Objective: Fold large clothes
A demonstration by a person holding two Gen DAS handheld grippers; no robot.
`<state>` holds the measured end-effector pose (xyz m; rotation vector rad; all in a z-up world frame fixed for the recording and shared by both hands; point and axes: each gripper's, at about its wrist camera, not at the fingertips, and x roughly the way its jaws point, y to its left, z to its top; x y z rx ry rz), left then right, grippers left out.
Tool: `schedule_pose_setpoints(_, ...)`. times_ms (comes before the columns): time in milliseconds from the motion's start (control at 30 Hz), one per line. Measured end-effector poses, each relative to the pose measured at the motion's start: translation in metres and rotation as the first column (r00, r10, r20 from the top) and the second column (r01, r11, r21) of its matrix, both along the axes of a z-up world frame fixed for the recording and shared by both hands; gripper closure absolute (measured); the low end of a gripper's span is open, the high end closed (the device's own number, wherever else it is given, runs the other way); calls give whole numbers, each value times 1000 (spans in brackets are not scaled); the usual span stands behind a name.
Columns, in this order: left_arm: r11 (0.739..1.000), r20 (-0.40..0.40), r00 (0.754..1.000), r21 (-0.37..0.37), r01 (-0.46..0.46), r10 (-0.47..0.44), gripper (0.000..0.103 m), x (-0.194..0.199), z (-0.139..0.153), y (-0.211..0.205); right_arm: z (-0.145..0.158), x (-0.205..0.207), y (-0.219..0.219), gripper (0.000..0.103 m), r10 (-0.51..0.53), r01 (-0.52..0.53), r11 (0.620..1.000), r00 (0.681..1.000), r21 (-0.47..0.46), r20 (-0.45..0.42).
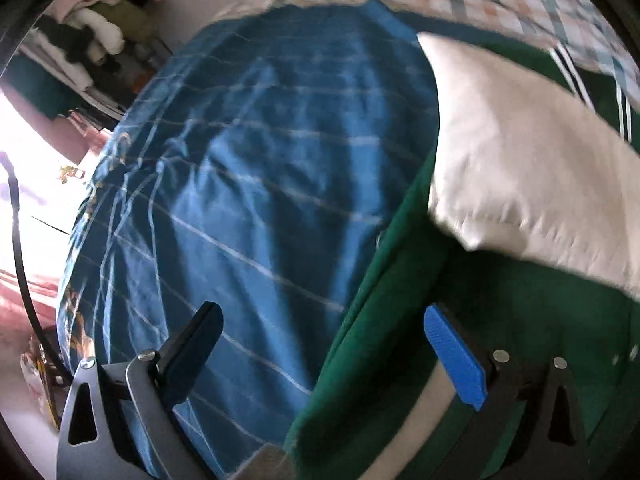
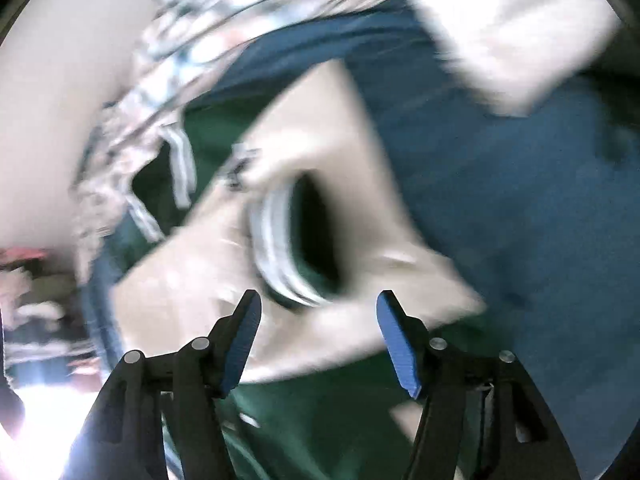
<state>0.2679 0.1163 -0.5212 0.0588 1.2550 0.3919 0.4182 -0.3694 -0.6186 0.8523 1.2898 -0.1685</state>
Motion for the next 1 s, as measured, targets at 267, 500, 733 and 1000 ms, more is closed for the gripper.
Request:
schedule_pose_setpoints(267, 997, 131, 988, 12, 83, -83, 0, 105, 13, -36, -20, 66, 14, 88, 144, -157, 965, 987, -209, -76)
schedule_pose_setpoints(500, 986, -9, 987, 42, 161, -161, 0, 157, -42, -52, -37, 67, -30, 84, 78, -119, 972, 977, -204, -197)
schedule_pose_setpoints(733, 977, 16, 986, 134, 164, -167, 0, 64, 20, -43, 46, 3, 15, 45, 89, -121, 970, 983, -208, -159)
schedule_pose_setpoints(1000, 981, -266, 954, 94, 170, -140, 0, -97, -46, -44, -27, -118, 177, 45, 301, -232, 943, 898, 237, -321)
